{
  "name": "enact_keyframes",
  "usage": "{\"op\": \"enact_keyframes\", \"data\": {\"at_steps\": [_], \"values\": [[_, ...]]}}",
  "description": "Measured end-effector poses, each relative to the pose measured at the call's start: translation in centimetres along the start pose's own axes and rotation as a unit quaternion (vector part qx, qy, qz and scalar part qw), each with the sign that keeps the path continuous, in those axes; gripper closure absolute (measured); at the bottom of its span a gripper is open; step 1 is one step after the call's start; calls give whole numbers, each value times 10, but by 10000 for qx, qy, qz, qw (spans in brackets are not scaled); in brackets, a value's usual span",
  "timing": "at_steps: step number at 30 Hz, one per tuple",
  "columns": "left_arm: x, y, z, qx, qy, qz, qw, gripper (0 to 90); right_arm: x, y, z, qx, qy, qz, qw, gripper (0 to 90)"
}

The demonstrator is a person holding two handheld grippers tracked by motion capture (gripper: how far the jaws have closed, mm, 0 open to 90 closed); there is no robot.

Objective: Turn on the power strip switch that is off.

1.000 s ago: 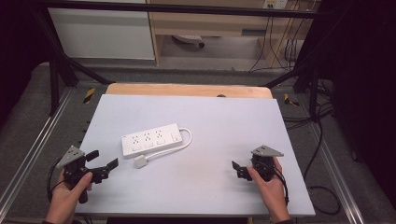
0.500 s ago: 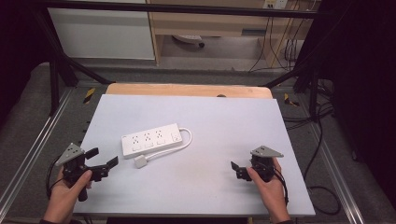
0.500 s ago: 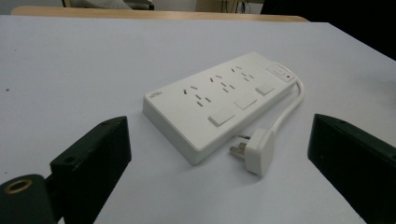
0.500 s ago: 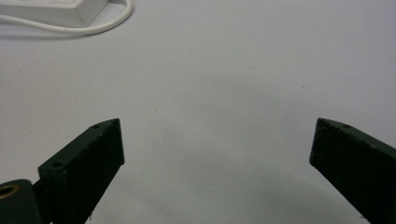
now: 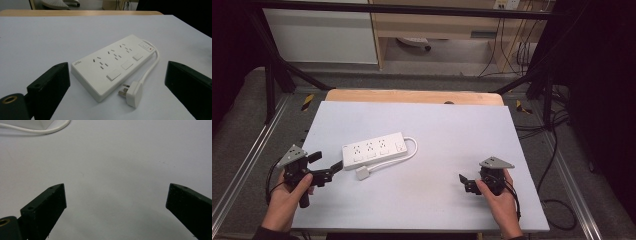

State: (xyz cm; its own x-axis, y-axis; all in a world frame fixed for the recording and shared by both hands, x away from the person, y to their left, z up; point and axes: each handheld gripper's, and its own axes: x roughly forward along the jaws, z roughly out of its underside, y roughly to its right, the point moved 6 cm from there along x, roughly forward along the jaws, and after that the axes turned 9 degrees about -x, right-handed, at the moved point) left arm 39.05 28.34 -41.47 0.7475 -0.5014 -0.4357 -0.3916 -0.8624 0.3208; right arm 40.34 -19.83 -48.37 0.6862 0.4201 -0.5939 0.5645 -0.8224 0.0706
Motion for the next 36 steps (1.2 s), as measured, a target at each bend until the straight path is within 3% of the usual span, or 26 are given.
{"op": "enact_keyframes", "data": {"at_steps": [17,36], "values": [[16,3,-23,15,63,75,10000,63,2,0,1,-2,-50,-18,10000,35],[36,15,-27,238,-45,211,9995,62,1,0,1,12,-44,-17,10000,35]]}}
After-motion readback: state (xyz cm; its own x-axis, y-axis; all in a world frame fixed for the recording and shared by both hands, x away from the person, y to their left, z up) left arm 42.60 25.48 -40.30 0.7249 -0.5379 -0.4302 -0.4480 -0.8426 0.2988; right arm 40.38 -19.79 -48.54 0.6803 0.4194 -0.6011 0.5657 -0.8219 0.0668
